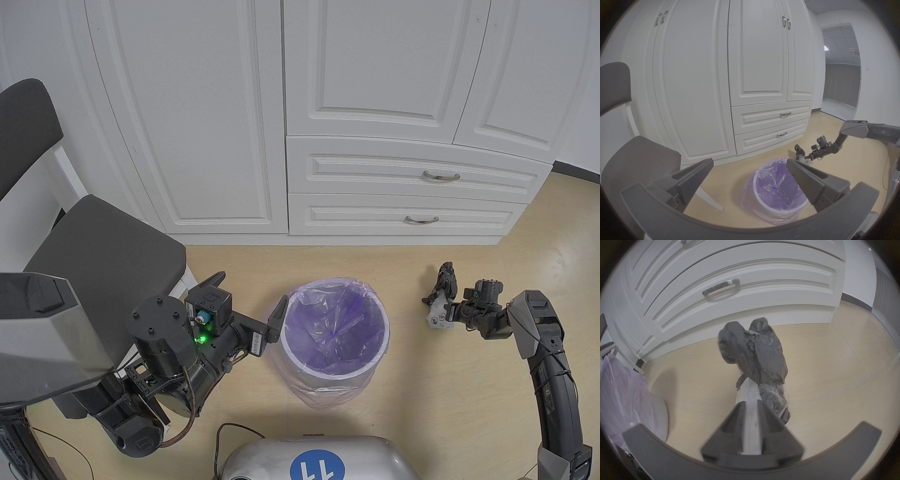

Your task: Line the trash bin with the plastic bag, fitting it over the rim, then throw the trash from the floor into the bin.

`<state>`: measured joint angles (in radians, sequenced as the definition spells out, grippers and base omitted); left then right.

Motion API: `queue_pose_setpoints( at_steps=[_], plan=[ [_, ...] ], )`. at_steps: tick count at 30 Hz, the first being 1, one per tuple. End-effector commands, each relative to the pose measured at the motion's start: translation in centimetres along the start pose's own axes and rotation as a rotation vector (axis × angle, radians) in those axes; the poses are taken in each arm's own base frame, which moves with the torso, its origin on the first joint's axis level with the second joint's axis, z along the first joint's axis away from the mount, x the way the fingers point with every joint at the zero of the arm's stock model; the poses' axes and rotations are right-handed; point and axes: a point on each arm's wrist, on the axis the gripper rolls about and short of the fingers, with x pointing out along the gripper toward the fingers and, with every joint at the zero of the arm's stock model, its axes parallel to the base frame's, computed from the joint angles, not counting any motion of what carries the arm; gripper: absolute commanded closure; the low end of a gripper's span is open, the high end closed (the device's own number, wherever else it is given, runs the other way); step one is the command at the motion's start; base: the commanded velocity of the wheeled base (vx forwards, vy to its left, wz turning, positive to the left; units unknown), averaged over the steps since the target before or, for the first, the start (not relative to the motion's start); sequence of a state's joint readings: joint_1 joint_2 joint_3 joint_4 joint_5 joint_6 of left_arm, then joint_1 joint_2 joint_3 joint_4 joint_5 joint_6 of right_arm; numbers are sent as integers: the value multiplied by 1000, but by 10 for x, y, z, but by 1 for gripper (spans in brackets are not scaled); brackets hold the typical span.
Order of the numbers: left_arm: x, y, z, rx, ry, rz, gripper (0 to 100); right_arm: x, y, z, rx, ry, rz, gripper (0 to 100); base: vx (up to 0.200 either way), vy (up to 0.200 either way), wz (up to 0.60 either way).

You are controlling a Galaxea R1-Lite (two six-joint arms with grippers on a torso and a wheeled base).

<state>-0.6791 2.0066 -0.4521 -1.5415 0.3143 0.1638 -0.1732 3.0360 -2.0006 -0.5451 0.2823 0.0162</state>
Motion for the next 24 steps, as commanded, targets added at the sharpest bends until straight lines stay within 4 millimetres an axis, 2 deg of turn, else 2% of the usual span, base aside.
queue_pose_setpoints(
  at_steps=[1, 5, 6, 7, 8, 12, 13, 15, 17, 23, 24],
  plan=[
    [0, -1, 0, 0, -1, -2, 0, 1, -1, -5, -21, 8, -2, 100, 0, 0, 0],
    [1, -1, -2, 3, 8, -3, 0, 1, 4, 5, -84, -42, -14, 100, 0, 0, 0],
    [1, -1, -2, 2, 6, -3, 0, 0, 9, 17, -100, -102, -11, 100, 0, 0, 0],
    [0, -1, -1, 2, 3, -2, 0, -7, 13, 39, -122, -182, -7, 100, 0, 0, 0],
    [0, -1, -1, 1, 2, -2, 0, -11, 16, 44, -124, -188, -5, 100, 0, 0, 0],
    [-3, -2, 4, -3, -13, -9, 0, -52, 41, 84, -132, -178, 30, 100, 0, 0, 0],
    [-3, -3, 4, -3, -13, -11, 0, -53, 41, 85, -132, -178, 30, 100, 0, 0, 0],
    [-5, -3, 8, -7, -24, -15, 0, -77, 56, 104, -143, -188, 54, 100, 0, 0, 0],
    [-6, -2, 12, -10, -35, -13, 0, -92, 66, 115, -156, -205, 65, 100, 0, 0, 0],
    [-12, 1, 21, 5, -63, -9, 0, -122, 77, 128, -224, -332, 129, 100, 0, 0, 0],
    [-14, 1, 25, 18, -78, -12, 0, -134, 79, 131, -271, -402, 164, 100, 0, 0, 0]
  ],
)
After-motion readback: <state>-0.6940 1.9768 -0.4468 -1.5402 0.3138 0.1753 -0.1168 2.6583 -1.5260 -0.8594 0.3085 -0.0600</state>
